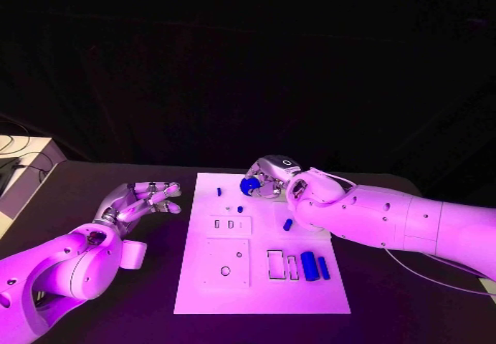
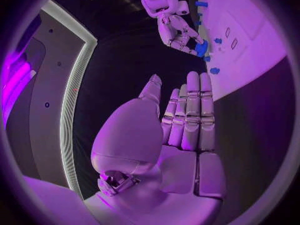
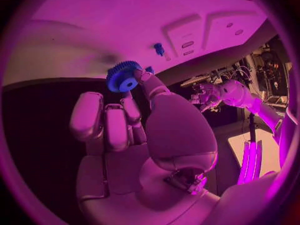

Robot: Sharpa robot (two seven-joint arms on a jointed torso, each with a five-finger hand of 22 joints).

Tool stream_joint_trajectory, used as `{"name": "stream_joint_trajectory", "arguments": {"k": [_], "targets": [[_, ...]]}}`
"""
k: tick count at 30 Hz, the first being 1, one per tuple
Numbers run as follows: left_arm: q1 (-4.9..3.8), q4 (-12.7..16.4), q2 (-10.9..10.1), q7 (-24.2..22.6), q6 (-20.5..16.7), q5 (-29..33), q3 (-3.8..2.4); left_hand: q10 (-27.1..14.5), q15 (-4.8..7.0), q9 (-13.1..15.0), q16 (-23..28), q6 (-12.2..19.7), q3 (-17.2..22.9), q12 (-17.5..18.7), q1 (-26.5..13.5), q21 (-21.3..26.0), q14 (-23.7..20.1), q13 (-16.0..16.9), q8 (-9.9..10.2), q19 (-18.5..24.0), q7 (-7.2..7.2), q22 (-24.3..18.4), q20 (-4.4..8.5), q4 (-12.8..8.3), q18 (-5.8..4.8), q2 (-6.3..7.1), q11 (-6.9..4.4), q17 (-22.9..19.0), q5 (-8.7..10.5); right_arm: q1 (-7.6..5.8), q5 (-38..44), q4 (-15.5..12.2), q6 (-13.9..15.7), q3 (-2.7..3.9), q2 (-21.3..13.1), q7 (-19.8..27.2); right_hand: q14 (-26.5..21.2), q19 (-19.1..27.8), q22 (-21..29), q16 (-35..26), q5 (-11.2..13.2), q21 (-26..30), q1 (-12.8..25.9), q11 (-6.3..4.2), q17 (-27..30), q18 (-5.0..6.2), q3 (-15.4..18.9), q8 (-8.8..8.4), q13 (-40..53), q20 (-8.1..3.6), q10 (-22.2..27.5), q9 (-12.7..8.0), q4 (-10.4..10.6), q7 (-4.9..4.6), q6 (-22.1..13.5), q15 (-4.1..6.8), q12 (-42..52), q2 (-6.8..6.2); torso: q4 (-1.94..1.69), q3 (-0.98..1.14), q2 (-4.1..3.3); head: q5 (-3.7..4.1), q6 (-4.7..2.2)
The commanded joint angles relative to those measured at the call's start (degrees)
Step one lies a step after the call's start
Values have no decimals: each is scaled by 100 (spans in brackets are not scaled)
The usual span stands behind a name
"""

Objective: Assemble the parts on the task board

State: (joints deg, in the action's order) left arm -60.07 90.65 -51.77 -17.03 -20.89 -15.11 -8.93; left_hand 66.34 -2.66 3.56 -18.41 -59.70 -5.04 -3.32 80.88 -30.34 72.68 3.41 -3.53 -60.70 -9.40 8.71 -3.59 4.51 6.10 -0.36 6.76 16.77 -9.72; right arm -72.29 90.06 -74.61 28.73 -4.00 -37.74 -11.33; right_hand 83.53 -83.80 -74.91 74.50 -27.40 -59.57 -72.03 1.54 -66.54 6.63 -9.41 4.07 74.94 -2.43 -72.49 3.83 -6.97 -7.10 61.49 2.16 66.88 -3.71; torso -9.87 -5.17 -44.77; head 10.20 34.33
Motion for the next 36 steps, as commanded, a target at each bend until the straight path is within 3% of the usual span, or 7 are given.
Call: {"name": "stream_joint_trajectory", "arguments": {"k": [1, 9, 19, 36], "targets": [[-1, 28, 7, -28, 64, -20, -5, -39, -15, 6, 1, 34, 6, -8, 10, -26, 0, 2, -5, 3, -20, -5, 10, -19, 13, -45, -14, -8, 35, 43, 466, 125, 151, -7, 138, -209, -1, -422, -743, -20, 24, -7, -10, 3, -6, 41, -3, 7, 9, -64, -18, 8, 50, -51, 68, 23, -29, -37, -14, -5, 0, -13, 19], [-1, 40, -4, -28, 60, -20, -5, -39, -15, 6, 1, 34, 6, -8, 10, -26, 0, 2, -5, 3, -20, -5, 10, -19, 13, -45, -14, -8, 35, 128, 519, 322, 125, -17, 416, -208, 1, -422, -744, -22, 38, -5, -11, 5, -9, 41, -3, 6, 12, -65, -19, 8, 56, -53, 64, 22, -32, -42, -49, -27, -8, -10, 50], [-2, 48, -7, -26, 64, -20, -5, -39, -15, 6, 1, 34, 6, -8, 10, -26, 0, 2, -5, 3, -20, -5, 10, -19, 13, -45, -14, -8, 35, 178, 528, 488, 55, -23, 574, -209, 1, -422, -747, -30, 62, -4, -20, 9, -11, 40, -6, 2, 16, -63, -15, 8, 66, -57, 52, 19, -40, -47, -47, -19, 4, -21, 60], [-2, 38, -25, -18, 70, -20, -5, -39, -15, 6, 1, 34, 6, -8, 10, -26, 0, 2, -5, 3, -20, -5, 10, -19, 13, -45, -14, -8, 35, 186, 569, 547, -16, -25, 499, -270, 0, -420, -743, -41, 91, 19, -16, 14, -15, 43, 7, -5, -4, -58, 14, 5, 89, -68, 21, 15, -84, -66, -41, -13, -2, -25, 80]]}}
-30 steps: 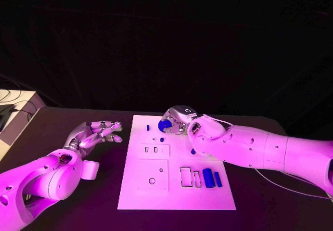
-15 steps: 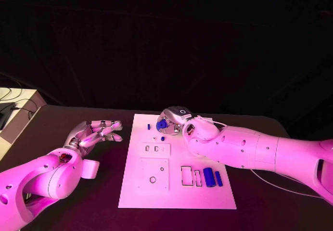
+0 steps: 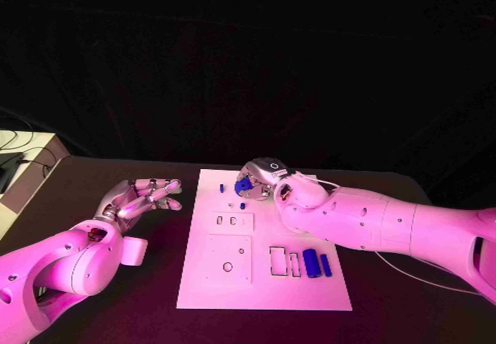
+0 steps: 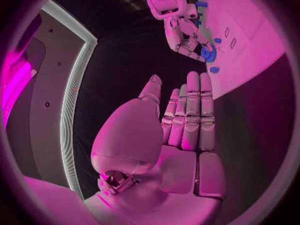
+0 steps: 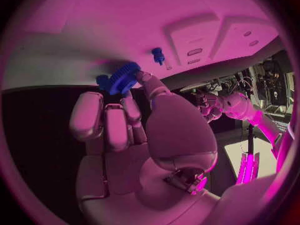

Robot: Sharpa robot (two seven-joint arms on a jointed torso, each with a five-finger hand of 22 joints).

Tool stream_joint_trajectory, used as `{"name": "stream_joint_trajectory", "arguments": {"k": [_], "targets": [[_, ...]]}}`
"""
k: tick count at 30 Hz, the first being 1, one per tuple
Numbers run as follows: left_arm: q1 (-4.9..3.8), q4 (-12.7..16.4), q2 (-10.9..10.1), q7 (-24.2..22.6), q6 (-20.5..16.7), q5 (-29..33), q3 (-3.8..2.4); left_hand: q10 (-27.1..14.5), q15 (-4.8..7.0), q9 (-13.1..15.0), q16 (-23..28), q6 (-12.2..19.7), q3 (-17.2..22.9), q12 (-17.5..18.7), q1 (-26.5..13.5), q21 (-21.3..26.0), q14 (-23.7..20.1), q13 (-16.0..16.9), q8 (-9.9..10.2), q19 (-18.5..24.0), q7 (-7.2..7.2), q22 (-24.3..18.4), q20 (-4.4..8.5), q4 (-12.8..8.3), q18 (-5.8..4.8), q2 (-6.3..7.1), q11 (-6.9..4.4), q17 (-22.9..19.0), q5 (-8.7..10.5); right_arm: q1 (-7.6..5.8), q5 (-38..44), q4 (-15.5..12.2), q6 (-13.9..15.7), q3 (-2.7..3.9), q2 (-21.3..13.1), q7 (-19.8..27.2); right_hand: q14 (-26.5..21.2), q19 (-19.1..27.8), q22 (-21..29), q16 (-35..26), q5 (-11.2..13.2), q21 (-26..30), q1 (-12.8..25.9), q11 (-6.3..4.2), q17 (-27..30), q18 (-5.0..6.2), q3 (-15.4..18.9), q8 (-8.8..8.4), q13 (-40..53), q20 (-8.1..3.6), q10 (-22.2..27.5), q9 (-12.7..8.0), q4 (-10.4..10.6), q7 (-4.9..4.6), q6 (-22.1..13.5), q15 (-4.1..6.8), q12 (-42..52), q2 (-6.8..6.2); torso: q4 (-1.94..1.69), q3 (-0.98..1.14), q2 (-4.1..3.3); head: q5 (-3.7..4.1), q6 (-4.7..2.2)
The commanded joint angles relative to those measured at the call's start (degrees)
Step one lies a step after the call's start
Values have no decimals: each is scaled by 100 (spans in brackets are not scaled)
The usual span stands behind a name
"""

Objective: Assemble the parts on the task board

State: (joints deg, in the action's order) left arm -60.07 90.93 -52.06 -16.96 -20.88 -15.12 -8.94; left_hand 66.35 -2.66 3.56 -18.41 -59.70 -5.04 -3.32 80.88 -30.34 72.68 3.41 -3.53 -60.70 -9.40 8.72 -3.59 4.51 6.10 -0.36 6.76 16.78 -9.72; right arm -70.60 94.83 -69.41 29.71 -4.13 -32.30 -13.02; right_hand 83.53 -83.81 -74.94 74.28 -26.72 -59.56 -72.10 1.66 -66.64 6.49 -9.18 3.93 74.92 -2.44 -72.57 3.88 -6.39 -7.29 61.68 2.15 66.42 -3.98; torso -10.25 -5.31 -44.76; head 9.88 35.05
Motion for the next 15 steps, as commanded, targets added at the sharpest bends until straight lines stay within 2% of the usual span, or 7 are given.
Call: {"name": "stream_joint_trajectory", "arguments": {"k": [1, 8, 12, 13, 14, 15], "targets": [[-1, 9, 3, -24, 70, -19, -5, -39, -15, 6, 1, 34, 6, -8, 10, -26, 0, 3, -5, 3, -20, -7, 10, -19, 13, -45, -14, -9, 35, 18, 93, 19, -107, -12, -56, -97, 0, -420, -741, -19, 22, 19, -9, 2, -5, 57, -16, 9, -2, -58, 22, 1, 31, -49, 1, 15, -39, -39, -4, 0, -3, 7, 8], [-1, -2, 2, -23, 70, -19, -5, -39, -15, 6, 1, 34, 6, -8, 10, -26, 0, 3, -5, 3, -20, -7, 10, -19, 13, -45, -14, -9, 35, 22, 63, -38, -58, -12, -120, -34, 2, -421, -743, -31, 27, 27, -6, 9, -12, 57, 0, 9, -17, -54, 34, 1, 80, -55, -23, 11, -68, -86, 2, 1, -4, -4, 15], [-1, -7, 6, -22, 72, -19, -5, -39, -15, 6, 1, 34, 6, -8, 10, -26, 0, 3, -5, 3, -20, -7, 10, -19, 13, -45, -14, -9, 35, 23, 15, -38, -29, -12, -125, 12, 0, -420, -746, -36, 77, 31, 11, 37, -22, 59, 37, -15, -74, -38, 84, -5, 156, -98, -156, -12, -149, -144, 3, -1, 0, -1, 14], [-1, -8, 8, -22, 72, -19, -5, -39, -15, 6, 1, 34, 6, -8, 10, -26, 0, 3, -5, 3, -20, -7, 10, -19, 13, -45, -14, -9, 35, 23, -1, -33, -20, -12, -124, 23, 1, -420, -747, -36, 129, 36, 5, 46, -27, 64, 55, -15, -92, -30, 95, -4, 203, -109, -193, -19, -167, -164, 1, -1, 1, -1, 14], [-1, -9, 8, -21, 72, -19, -5, -39, -15, 6, 1, 34, 6, -8, 10, -26, 0, 3, -5, 3, -20, -7, 10, -19, 13, -45, -14, -9, 35, 23, -19, -28, -11, -12, -124, 32, 0, -419, -746, -37, 348, 41, 32, 68, -29, 66, 95, -23, -122, -24, 124, -13, 247, -142, -316, -33, -208, -199, 0, -2, 2, -1, 14], [-1, -10, 8, -20, 72, -19, -5, -39, -15, 6, 1, 34, 6, -8, 10, -26, 0, 3, -5, 3, -20, -7, 10, -19, 13, -45, -14, -9, 35, 23, -47, -20, -2, -12, -123, 43, 0, -420, -748, -34, 472, 46, -27, 111, -37, 82, 163, -15, -167, 31, 145, 14, 413, -179, -440, -65, -234, -238, -1, -3, 1, 1, 9]]}}
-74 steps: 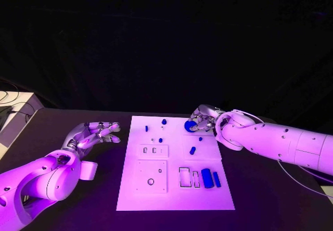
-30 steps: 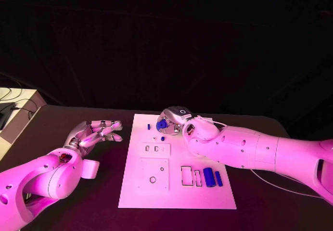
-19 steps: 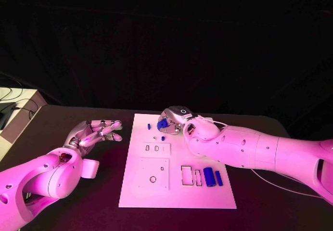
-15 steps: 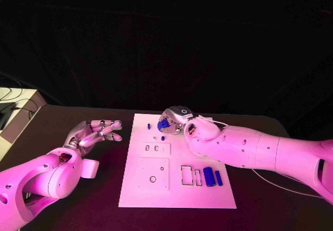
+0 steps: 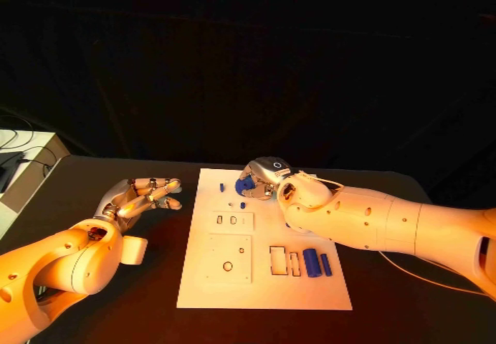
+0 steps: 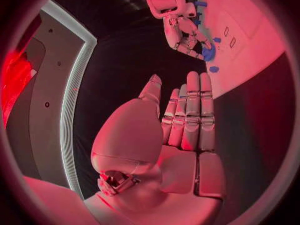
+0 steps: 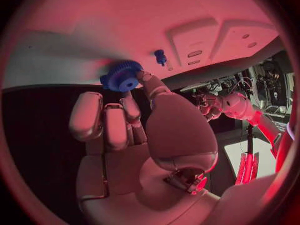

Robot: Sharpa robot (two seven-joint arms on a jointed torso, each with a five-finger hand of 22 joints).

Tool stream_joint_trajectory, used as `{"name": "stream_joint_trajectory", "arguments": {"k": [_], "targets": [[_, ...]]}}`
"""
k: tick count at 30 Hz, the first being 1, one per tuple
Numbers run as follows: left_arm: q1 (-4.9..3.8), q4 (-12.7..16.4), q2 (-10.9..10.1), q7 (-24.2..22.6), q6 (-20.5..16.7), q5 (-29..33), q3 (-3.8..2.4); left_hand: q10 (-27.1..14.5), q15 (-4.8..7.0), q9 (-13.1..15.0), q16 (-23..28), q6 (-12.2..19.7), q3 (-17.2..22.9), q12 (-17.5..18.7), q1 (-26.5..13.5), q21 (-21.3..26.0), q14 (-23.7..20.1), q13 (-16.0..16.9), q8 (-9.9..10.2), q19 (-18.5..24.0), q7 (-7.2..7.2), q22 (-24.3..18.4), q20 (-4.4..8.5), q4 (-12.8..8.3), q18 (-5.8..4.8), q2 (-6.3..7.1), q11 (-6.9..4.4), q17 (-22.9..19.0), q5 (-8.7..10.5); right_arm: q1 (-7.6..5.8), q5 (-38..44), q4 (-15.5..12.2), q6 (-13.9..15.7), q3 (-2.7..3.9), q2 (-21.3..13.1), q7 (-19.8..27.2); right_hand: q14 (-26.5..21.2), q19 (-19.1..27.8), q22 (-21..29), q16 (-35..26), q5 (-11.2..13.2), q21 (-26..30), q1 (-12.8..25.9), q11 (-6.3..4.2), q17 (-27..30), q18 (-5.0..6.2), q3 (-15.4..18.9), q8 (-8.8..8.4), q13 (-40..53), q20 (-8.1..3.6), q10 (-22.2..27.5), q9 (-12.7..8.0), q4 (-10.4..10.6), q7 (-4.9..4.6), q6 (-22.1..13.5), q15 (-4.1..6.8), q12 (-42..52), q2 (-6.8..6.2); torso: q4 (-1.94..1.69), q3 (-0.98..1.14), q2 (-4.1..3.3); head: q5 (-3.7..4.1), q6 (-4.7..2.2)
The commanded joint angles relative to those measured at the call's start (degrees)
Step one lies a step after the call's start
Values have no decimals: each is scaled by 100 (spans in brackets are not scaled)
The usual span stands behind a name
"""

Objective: Assemble the parts on the task board

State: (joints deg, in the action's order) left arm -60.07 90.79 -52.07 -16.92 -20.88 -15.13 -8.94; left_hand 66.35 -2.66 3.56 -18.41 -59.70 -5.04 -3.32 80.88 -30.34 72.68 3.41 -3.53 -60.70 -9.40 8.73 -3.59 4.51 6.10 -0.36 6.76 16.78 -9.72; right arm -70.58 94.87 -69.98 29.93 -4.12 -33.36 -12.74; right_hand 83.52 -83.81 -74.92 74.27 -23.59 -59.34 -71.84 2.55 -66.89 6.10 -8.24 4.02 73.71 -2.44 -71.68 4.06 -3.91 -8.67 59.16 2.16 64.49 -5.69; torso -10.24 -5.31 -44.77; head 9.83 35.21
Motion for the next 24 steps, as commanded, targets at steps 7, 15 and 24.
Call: {"name": "stream_joint_trajectory", "arguments": {"k": [7, 15, 24], "targets": [[-1, 2, 7, -11, 61, -18, -5, -76, -23, 5, 4, 63, 1, -6, 0, -46, -2, 2, -3, 10, -44, -33, 6, -22, 15, -35, 1, -16, 36, 20, -289, 86, -97, -12, -30, 69, -10, -418, -748, -14, 278, 65, 132, 118, -29, 186, 383, -91, -283, 112, 247, -67, 1600, -164, -1164, -151, -144, -493, -1, -6, 2, 10, -2], [-1, -2, 7, 20, 55, -18, -5, -147, -40, 5, 8, 128, -6, -8, -18, -41, -3, 3, -4, 13, -94, -42, -1, -26, 18, -20, 32, -20, 37, 19, -895, 147, -444, -13, -70, 331, -5, -417, -749, -15, -6, 69, 308, 50, -38, 169, 509, -23, -345, 71, 270, -22, 1749, -54, -317, -102, -132, -320, 4, -2, 2, -15, 6], [-1, -18, 5, 58, 53, -16, -4, -178, -47, 5, 9, 173, 1, -8, -51, -36, -8, 4, -4, 13, -110, -50, -10, 2, 23, -38, 43, -21, 29, 18, -1363, 172, -423, -13, -153, 587, 12, -422, -766, 10, -501, -21, 600, -14, -60, 125, 729, -21, -239, 12, 158, -16, 962, 28, -75, -49, 0, 303, 3, -1, 0, -17, 1]]}}
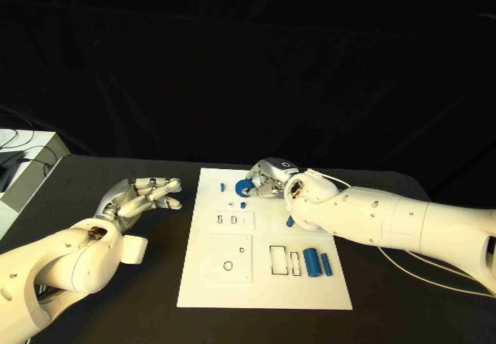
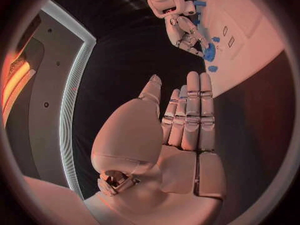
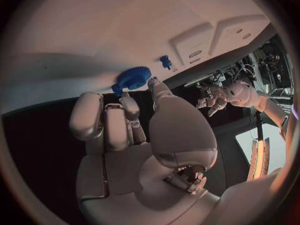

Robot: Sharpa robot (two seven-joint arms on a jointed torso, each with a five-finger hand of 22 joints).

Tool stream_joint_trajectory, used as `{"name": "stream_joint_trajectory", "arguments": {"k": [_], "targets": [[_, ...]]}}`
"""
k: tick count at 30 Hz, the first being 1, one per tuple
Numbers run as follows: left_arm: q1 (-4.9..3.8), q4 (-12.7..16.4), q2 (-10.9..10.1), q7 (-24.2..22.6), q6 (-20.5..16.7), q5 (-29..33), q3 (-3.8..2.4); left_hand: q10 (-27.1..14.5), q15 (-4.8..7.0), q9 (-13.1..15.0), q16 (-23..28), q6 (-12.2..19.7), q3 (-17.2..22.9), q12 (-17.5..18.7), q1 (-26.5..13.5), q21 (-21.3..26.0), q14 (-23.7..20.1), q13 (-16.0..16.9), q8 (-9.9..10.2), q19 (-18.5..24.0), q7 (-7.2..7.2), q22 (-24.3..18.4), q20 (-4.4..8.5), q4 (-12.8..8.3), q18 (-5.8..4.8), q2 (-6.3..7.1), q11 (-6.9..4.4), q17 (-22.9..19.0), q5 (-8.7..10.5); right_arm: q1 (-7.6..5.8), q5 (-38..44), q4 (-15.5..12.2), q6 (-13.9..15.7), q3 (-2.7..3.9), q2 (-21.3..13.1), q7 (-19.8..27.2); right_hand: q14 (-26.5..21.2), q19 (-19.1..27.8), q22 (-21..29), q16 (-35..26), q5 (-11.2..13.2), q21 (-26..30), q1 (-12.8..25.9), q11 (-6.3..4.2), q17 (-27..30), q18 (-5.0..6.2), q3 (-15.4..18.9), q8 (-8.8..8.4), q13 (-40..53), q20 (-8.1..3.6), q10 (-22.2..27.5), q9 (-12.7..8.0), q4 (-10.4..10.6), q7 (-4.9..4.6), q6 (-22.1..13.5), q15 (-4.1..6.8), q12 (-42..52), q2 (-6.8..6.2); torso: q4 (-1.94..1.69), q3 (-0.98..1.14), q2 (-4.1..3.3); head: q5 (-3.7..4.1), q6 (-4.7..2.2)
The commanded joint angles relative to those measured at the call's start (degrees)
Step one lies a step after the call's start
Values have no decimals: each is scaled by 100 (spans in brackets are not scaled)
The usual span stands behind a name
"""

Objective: Assemble the parts on the task board

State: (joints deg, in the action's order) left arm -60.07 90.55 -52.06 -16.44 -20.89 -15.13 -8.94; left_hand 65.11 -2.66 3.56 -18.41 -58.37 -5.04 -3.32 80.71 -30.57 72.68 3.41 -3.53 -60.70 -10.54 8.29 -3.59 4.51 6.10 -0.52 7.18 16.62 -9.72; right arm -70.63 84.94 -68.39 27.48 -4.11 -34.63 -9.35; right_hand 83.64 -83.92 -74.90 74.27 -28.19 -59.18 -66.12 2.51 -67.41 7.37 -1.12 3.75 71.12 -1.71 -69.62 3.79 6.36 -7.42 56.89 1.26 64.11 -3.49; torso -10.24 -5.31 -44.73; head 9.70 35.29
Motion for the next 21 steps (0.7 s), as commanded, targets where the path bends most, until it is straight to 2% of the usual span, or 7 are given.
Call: {"name": "stream_joint_trajectory", "arguments": {"k": [1, 6, 11, 15, 18, 21], "targets": [[-1, 5, 4, 13, 52, -16, -5, -54, -47, 5, 9, 40, 1, -8, -35, -13, -8, 4, -4, 13, 4, -7, -10, 1, 23, -22, 2, -6, 29, 24, -386, 14, -169, -15, -35, 255, 2, -410, -767, 12, -57, -41, 38, -13, -8, -3, 22, 8, 28, -64, -53, 12, -102, -93, 164, 44, 38, 128, 4, -1, -6, -2, -7], [-1, 4, 5, 19, 48, -16, -5, -61, -48, 4, 7, 62, 9, -8, -37, -11, -8, 3, -3, 12, -2, -10, -13, 8, 27, -25, 5, -6, 29, 24, -401, 15, -112, -15, -70, 240, 0, -410, -767, 12, -87, -49, 39, -21, -7, -8, -8, 7, 48, -71, -69, 11, -165, -85, 195, 50, 42, 242, 6, -1, -5, 3, -12], [-1, 3, 7, 23, 48, -15, -5, -61, -48, 4, 7, 62, 9, -8, -37, -11, -8, 3, -3, 12, -2, -10, -13, 8, 27, -25, 5, -6, 29, 27, -389, -29, 38, -15, -139, 255, -1, -409, -762, 7, -96, -36, 66, -19, 0, -6, 6, 4, 49, -72, -66, 10, -178, -88, 182, 49, 32, 224, -4, -4, -3, 7, -10], [0, -6, 3, 26, 44, -15, -5, -69, -50, 4, 4, 78, 23, -8, -31, -9, -11, 4, -4, 10, -3, -18, -19, 13, 33, -16, 7, -7, 31, 30, -652, -81, 613, -15, -204, 696, -4, -408, -760, 3, -65, -30, 28, -1, 2, -4, 15, -2, 53, -64, -61, 6, -230, -117, 92, 36, 27, 160, 6, 5, -7, 5, -28], [0, -15, 2, 24, 40, -15, -5, -69, -50, 4, 4, 78, 23, -8, -31, -9, -11, 4, -4, 10, -3, -18, -19, 13, 33, -16, 7, -7, 31, 32, -1136, -107, 1108, -14, -241, 1316, -18, -398, -744, -26, -9, 33, -79, 21, 21, 7, -3, -4, 11, -50, 10, 5, -325, -150, 18, 21, -40, 138, 13, 2, -3, 4, -53], [0, -29, 5, 22, 39, -15, -5, -77, -51, 3, 5, 95, 27, -8, -30, -8, -13, 4, -3, 12, -5, -21, -22, 14, 34, -13, 9, -8, 31, 33, -1610, -155, 1482, -12, -289, 1885, -26, -395, -741, -52, -17, 74, -177, 32, 24, 14, -15, -4, -29, -34, 67, 5, -454, -168, -25, 11, -88, 162, 12, 8, -1, 0, -65]]}}
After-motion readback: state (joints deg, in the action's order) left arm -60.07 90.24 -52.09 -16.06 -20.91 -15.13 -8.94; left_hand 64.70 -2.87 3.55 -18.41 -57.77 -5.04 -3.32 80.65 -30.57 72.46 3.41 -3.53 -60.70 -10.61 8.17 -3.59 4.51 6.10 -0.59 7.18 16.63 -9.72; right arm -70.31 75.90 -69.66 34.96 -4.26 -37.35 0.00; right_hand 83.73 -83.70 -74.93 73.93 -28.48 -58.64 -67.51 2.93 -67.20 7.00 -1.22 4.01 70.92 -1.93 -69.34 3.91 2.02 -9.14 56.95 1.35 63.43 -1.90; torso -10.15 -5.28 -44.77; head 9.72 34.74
